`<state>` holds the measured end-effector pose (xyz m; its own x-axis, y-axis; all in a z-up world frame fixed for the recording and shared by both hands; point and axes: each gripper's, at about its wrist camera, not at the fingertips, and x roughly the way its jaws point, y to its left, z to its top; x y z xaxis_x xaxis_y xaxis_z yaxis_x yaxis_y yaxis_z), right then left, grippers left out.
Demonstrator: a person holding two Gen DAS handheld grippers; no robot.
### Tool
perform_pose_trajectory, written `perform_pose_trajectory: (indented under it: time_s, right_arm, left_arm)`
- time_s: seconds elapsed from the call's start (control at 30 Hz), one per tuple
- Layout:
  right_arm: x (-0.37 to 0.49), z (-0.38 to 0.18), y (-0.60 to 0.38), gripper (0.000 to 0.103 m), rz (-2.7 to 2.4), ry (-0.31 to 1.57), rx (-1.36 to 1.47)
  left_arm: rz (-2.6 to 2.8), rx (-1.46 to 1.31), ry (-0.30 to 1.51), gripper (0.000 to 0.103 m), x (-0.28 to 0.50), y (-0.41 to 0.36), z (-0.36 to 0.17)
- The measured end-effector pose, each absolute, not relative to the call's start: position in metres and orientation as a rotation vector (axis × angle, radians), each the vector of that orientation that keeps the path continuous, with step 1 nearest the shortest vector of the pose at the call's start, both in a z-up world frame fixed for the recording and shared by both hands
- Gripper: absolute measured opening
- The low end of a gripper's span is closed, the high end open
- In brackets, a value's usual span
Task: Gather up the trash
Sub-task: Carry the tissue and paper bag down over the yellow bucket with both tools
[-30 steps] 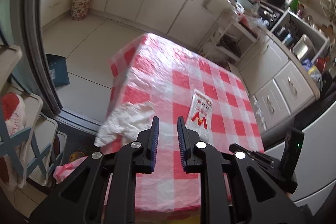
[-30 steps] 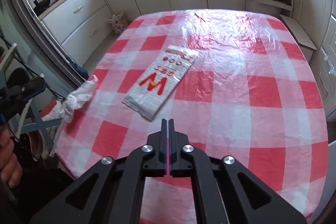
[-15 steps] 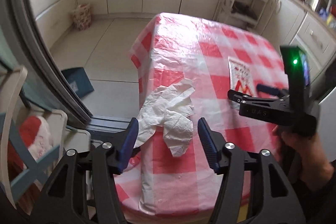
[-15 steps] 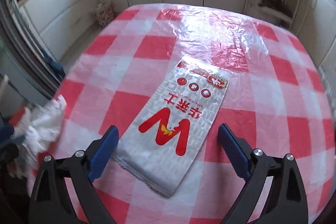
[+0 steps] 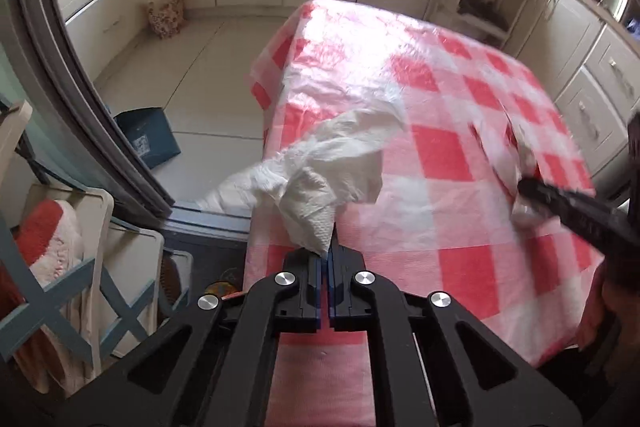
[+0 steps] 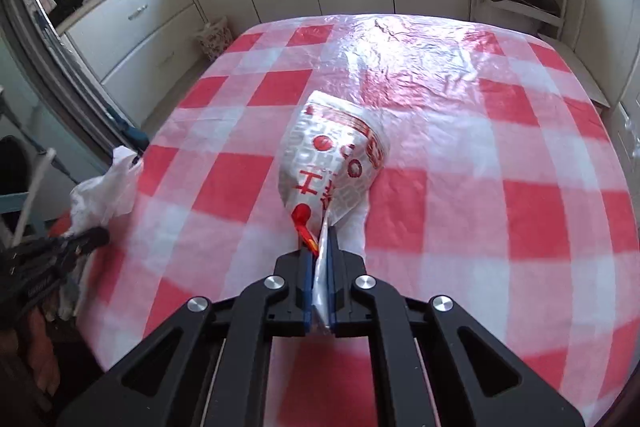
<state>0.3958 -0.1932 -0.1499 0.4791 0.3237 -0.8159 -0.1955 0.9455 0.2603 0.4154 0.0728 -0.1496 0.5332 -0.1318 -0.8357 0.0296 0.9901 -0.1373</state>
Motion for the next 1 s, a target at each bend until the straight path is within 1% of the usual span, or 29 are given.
perform_pose_trajectory:
  time_s: [0.17, 0.3, 0.37, 0.5, 0.6, 0.73, 0.83, 0.87, 0.9, 0.93, 0.97, 1.0]
  right_arm:
    - [0.327, -0.116, -0.219, 0.006, 0.380, 0.986, 0.214]
    - [0.263, -0.103, -0.228, 0.006, 0.434, 0.996, 0.212]
    - [0.234, -0.105, -0.228, 0.006, 0.457, 1.025, 0.205]
    - [0.170, -0.124, -0.218, 0.006, 0.472, 1.117, 0.115]
    - [0.143, -0.144, -0.213, 0.006, 0.458, 1.189, 0.047]
    - [0.132, -0.184, -0.203, 0.007, 0.417, 1.303, -0.085]
    - [0.139, -0.210, -0.202, 0.010, 0.381, 1.390, -0.127]
    - [0.141, -0.217, -0.204, 0.023, 0.365, 1.419, -0.132]
    - [0.140, -0.223, -0.204, 0.039, 0.354, 1.443, -0.140]
    - [0.141, -0.226, -0.204, 0.045, 0.339, 1.447, -0.148]
    - [0.143, -0.227, -0.204, 0.049, 0.326, 1.446, -0.154]
    - [0.144, -0.227, -0.204, 0.055, 0.316, 1.452, -0.150]
  left_arm:
    - [-0.298, -0.176, 0.914, 0.002, 0.385, 0.062, -0.122]
    - [-0.464, -0.202, 0.922, 0.002, 0.361, 0.035, -0.117]
    - [-0.537, -0.202, 0.936, 0.002, 0.345, 0.020, -0.120]
    - [-0.657, -0.110, 0.981, 0.002, 0.300, -0.025, -0.131]
    - [-0.697, -0.049, 1.042, 0.002, 0.268, -0.052, -0.146]
    - [-0.711, 0.019, 1.179, 0.002, 0.236, -0.086, -0.182]
    - [-0.720, 0.019, 1.275, 0.002, 0.229, -0.100, -0.210]
    - [-0.715, 0.024, 1.296, 0.002, 0.229, -0.102, -0.217]
    - [-0.704, 0.030, 1.325, 0.003, 0.231, -0.105, -0.226]
    - [-0.691, 0.035, 1.351, 0.007, 0.232, -0.107, -0.234]
    - [-0.681, 0.040, 1.371, 0.016, 0.232, -0.108, -0.240]
    - [-0.669, 0.043, 1.383, 0.023, 0.232, -0.109, -0.243]
